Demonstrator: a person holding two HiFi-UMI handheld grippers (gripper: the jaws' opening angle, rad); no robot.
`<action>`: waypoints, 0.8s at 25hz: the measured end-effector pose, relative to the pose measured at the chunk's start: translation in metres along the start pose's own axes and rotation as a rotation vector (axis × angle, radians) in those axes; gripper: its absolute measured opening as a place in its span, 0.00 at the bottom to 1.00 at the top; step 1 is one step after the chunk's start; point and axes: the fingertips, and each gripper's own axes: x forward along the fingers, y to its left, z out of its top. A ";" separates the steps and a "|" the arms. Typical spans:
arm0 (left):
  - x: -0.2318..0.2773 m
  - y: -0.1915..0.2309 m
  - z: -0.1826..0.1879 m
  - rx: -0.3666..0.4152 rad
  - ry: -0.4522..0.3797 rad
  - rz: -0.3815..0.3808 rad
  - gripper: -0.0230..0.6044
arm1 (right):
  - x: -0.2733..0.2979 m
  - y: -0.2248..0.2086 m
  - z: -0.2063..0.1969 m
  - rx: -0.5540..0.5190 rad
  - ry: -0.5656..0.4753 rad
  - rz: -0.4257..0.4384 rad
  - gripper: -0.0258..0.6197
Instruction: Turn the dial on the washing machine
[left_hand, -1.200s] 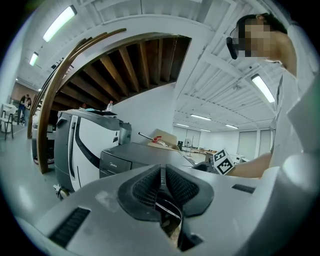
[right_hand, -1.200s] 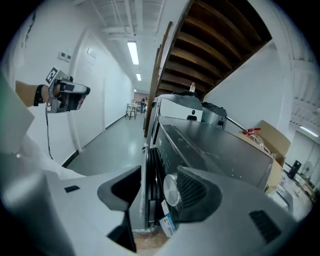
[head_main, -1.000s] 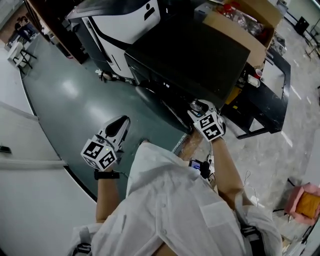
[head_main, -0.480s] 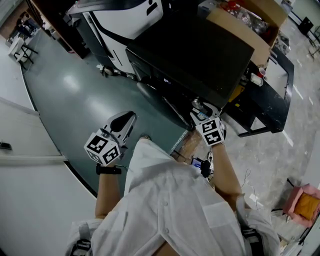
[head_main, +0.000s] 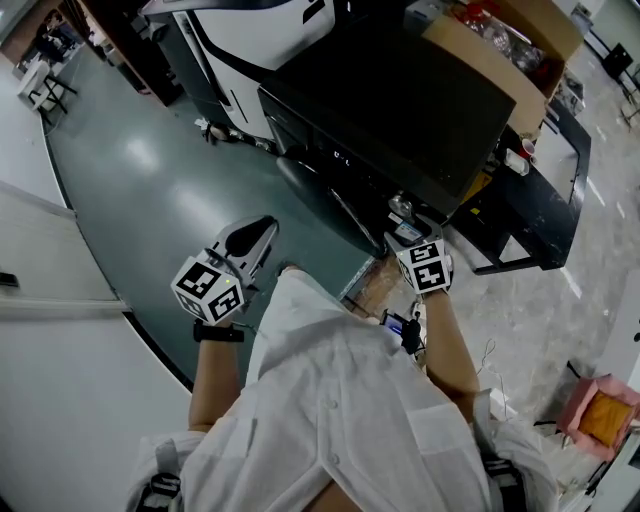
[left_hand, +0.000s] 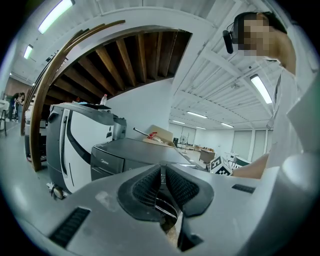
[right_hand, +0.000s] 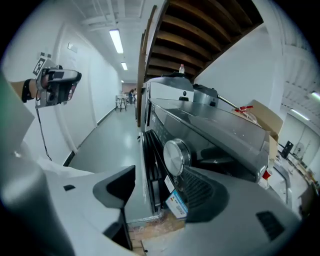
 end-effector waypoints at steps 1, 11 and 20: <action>0.000 0.000 0.000 0.001 -0.001 -0.002 0.10 | 0.001 0.004 -0.005 -0.001 0.015 0.018 0.50; -0.005 0.003 0.001 0.001 -0.006 0.007 0.10 | -0.016 0.018 0.046 -0.110 -0.156 0.041 0.43; -0.016 0.011 0.000 -0.008 -0.014 0.035 0.10 | -0.004 -0.003 0.027 -0.139 -0.059 -0.037 0.48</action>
